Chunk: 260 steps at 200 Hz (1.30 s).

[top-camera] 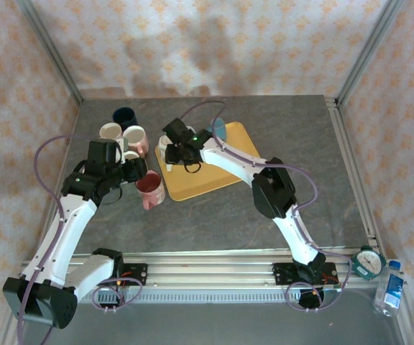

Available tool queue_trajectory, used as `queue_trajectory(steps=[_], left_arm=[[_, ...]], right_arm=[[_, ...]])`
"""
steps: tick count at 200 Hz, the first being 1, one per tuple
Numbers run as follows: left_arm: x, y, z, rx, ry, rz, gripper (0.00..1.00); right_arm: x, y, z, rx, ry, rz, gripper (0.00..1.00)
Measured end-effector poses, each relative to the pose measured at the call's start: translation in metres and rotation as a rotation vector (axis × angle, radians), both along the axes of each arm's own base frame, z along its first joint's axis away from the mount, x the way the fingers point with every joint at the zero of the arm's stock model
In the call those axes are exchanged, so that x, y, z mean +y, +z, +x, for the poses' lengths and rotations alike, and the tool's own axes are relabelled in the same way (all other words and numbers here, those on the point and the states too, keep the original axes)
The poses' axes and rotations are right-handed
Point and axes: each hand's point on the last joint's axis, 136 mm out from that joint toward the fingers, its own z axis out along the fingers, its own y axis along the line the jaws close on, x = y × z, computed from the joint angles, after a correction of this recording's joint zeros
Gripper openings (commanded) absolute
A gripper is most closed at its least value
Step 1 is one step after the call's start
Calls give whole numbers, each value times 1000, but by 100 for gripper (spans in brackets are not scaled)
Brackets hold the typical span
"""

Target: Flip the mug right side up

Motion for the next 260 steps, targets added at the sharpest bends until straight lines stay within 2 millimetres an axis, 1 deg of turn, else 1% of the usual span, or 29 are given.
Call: queue_trajectory(steps=[32,72,93,105,118,126,139,153,160,163,167,170,191,201,208,218,229,241,260], left_arm=[[0,0,0,2,-4,0,53],[-1,0,-1,3,-13,-10,53],[-5,-3,-3,13,-29,-26,53],[-8,-6,-4,20,-42,-39,53],[-13,-8,-5,27,-61,-61,53],[-16,-10,-4,31,-72,-74,53],[-21,-13,-3,35,-85,-103,53],[-26,-17,-1,33,-87,-138,52],[-28,-18,0,31,-87,-156,52],[-29,-19,1,31,-85,-166,52],[-31,-19,1,28,-86,-178,52],[-31,-20,2,29,-85,-187,52],[-36,-21,5,21,-75,-235,52],[-37,-20,8,8,-68,-252,52],[-39,-20,10,1,-65,-262,52],[-41,-20,12,-5,-59,-278,52],[-45,-19,15,-11,-63,-291,52],[-50,-17,18,-16,-65,-306,52],[-59,-16,22,-23,-72,-330,52]], right_arm=[[7,-3,-1,10,0,3,41],[8,-6,-4,7,6,-8,39],[-3,-12,-12,15,38,-42,39],[-16,-15,-22,26,78,-64,40],[-31,-10,-29,33,121,-58,42],[-46,-5,-32,39,140,-47,43],[-73,8,-28,39,151,-16,44],[-110,25,-12,23,135,18,44],[-131,33,0,7,117,31,44],[-143,36,7,-2,109,33,44],[-153,39,12,-8,98,38,43],[-166,41,19,-16,88,40,43],[-231,44,52,-38,15,45,42],[-259,42,60,-35,-13,36,42],[-275,40,64,-33,-25,31,42],[-293,36,69,-19,-33,19,41],[-307,31,77,-5,-27,4,39],[-317,26,88,3,-20,-7,38],[-329,11,104,29,5,-23,38]])
